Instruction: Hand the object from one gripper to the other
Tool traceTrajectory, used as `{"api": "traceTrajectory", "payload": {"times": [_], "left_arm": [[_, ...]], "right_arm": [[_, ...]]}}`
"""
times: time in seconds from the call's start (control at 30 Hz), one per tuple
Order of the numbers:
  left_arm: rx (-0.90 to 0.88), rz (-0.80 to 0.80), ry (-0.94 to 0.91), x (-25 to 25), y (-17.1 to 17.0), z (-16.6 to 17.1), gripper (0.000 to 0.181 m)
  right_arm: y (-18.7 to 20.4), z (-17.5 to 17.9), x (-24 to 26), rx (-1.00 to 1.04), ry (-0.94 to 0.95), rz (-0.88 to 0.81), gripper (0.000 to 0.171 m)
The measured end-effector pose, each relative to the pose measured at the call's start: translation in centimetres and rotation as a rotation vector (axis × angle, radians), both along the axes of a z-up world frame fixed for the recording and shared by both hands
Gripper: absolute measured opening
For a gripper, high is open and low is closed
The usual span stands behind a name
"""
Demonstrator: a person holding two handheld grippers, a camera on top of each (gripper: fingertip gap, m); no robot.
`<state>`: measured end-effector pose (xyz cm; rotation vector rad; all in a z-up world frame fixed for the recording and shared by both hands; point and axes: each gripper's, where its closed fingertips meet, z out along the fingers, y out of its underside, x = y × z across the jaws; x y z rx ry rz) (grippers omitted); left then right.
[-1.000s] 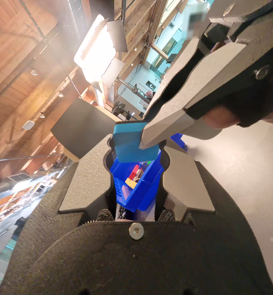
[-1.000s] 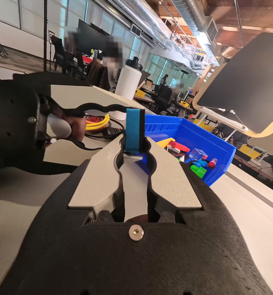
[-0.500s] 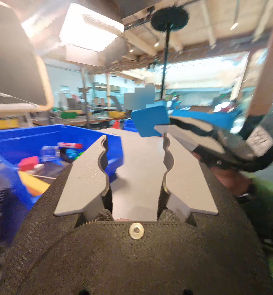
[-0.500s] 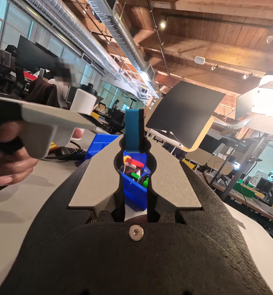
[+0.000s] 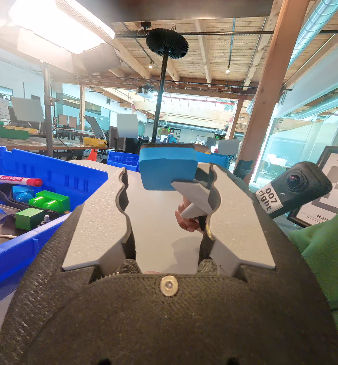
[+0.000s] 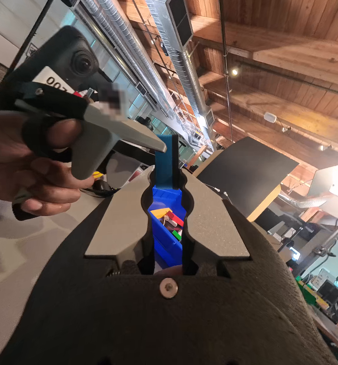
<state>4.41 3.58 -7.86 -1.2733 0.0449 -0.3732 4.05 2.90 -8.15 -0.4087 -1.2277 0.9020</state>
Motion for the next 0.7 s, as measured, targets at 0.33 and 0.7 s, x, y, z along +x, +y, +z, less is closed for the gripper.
{"api": "traceTrajectory", "payload": {"times": [0.33,0.7], "left_arm": [[0.029,0.250,0.208,-1.9,-0.3,0.1,0.058],[0.106,0.644,0.638,-2.7,-1.3,1.3,0.058]], "right_arm": [[-0.4,-1.3,-0.6,-0.086,-0.138,0.093,0.031],[-1.1,-1.5,0.1,-0.654,-0.473,0.569,0.063]]}}
